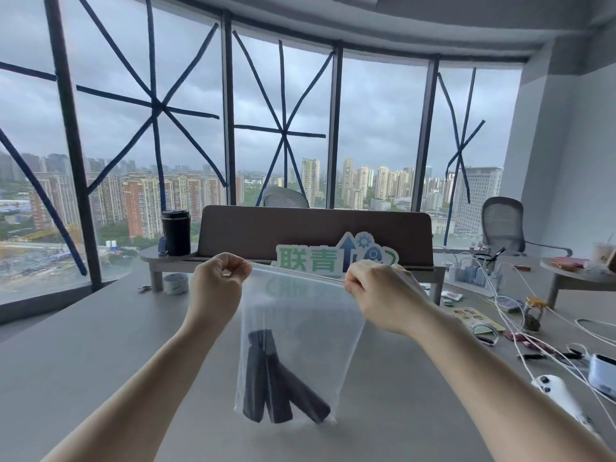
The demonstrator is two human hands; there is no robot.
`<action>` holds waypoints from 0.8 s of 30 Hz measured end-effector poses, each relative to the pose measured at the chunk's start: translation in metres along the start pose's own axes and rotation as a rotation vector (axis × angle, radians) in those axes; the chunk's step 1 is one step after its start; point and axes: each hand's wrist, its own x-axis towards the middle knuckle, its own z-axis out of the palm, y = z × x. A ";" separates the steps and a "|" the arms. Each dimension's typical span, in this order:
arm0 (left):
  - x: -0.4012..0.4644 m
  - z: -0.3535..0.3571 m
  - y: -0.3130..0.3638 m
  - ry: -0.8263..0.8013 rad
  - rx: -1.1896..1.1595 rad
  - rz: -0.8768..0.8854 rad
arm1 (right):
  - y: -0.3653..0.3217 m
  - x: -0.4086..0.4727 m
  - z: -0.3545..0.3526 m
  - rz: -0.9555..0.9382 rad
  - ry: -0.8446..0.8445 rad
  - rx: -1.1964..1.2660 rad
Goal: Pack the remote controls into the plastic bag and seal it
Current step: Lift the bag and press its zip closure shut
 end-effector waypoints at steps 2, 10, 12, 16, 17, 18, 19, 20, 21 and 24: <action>0.003 -0.005 -0.003 0.011 -0.013 0.000 | 0.000 -0.001 0.000 -0.006 0.011 -0.007; 0.011 -0.023 -0.009 -0.004 -0.077 -0.022 | -0.008 0.004 -0.004 0.036 0.045 0.013; 0.009 -0.027 -0.005 -0.002 -0.106 -0.033 | -0.012 0.004 -0.007 0.036 0.086 0.026; 0.023 -0.042 -0.019 0.035 -0.098 -0.040 | -0.029 0.024 0.008 0.015 0.151 0.060; 0.021 -0.043 -0.019 0.024 -0.104 -0.037 | -0.028 0.023 0.011 0.020 0.172 0.056; 0.021 -0.043 -0.021 0.010 -0.101 -0.038 | -0.028 0.024 0.014 0.030 0.179 0.045; 0.024 -0.044 -0.026 0.001 -0.089 -0.050 | -0.029 0.030 0.022 0.035 0.178 0.039; 0.031 -0.047 -0.036 0.005 -0.074 -0.070 | -0.033 0.042 0.034 0.036 0.172 0.039; 0.039 -0.049 -0.046 0.010 -0.067 -0.097 | -0.039 0.057 0.046 0.029 0.170 0.044; 0.075 -0.058 -0.075 0.026 -0.122 -0.195 | -0.057 0.117 0.084 0.030 0.163 0.144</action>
